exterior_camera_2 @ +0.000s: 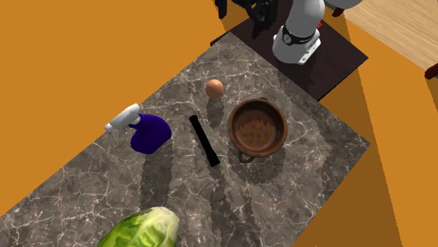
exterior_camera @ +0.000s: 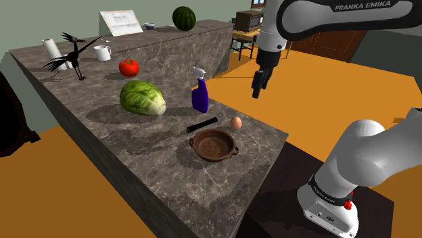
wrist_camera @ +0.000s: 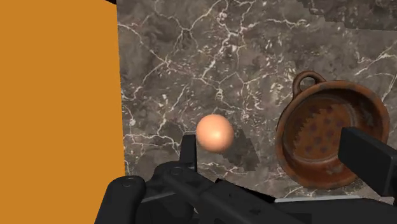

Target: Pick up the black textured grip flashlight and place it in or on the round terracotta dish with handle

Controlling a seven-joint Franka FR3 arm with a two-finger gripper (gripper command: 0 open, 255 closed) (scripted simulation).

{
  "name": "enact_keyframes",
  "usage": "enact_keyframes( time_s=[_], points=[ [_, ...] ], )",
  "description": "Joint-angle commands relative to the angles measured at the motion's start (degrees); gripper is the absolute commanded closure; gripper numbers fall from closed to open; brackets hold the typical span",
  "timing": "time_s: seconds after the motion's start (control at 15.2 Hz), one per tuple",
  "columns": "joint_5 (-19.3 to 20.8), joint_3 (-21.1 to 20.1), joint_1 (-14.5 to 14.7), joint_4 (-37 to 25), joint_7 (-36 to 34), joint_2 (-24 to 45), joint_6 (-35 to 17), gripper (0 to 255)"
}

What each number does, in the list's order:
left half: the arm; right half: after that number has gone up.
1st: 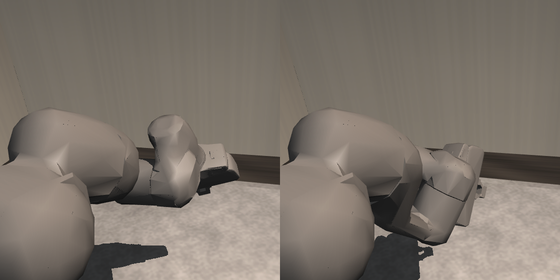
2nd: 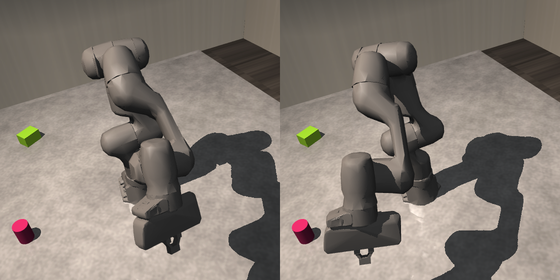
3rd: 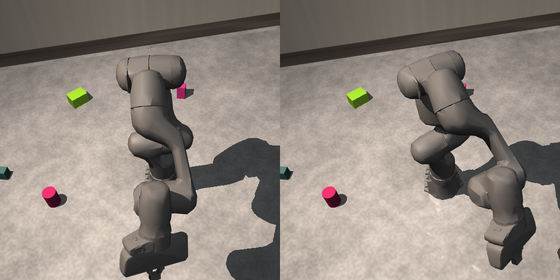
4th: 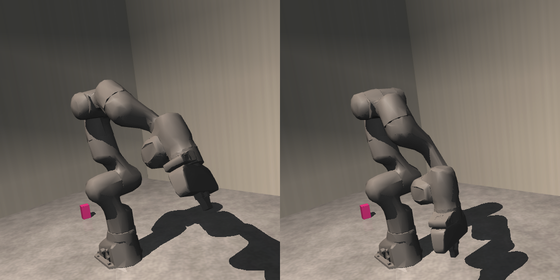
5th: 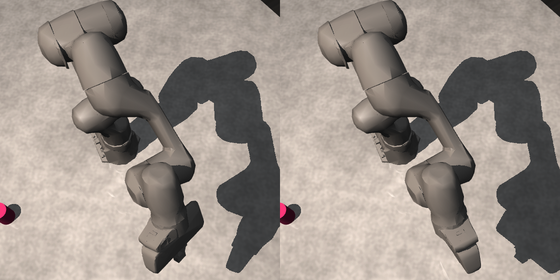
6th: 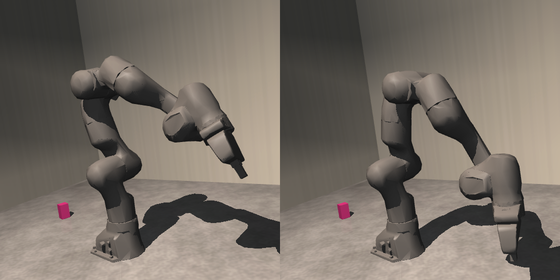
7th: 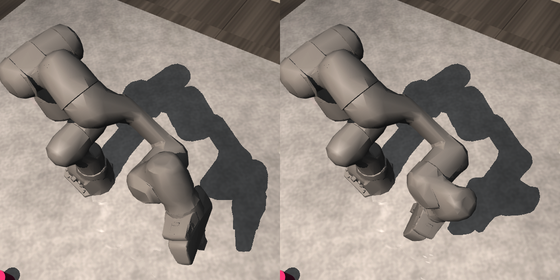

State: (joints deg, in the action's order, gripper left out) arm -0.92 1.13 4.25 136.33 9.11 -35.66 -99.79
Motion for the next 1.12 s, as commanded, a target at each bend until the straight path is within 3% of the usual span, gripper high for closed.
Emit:
enact_keyframes(
  time_s=[0.0, 0.53, 1.06],
  points=[
    [1.26, 0.80, 1.30, -0.59, 5.42, 4.09, -3.77, 0],
    [4.65, 2.00, 5.99, -3.72, 24.00, 19.37, -17.25, 0],
    [7.44, 0.65, 9.59, -9.01, 40.42, 34.20, -28.71, 0]
  ],
)
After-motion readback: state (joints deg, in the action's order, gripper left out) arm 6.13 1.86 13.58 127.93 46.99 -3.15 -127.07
